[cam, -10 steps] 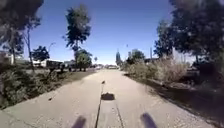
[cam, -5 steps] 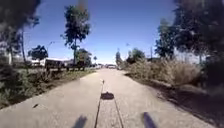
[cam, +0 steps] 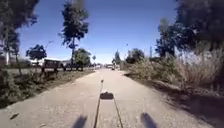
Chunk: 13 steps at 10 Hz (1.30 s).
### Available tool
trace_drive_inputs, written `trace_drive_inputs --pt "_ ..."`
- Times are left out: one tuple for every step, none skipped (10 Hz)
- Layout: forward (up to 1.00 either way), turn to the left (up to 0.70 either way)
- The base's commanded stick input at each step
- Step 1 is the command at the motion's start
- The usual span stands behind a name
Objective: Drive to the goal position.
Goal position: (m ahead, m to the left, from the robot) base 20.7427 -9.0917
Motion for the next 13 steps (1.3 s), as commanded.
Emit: trace_drive_inputs --pt "0.98 0.00" --pt "0.98 0.00" --pt "0.98 0.00" --pt "0.98 0.00" --pt "0.98 0.00" --pt "0.98 -0.30" --pt "0.98 -0.39" --pt "0.98 -0.22" --pt "0.98 0.00" --pt "0.98 0.00" --pt "0.98 0.00" --pt "0.98 0.00" --pt "0.98 0.00"
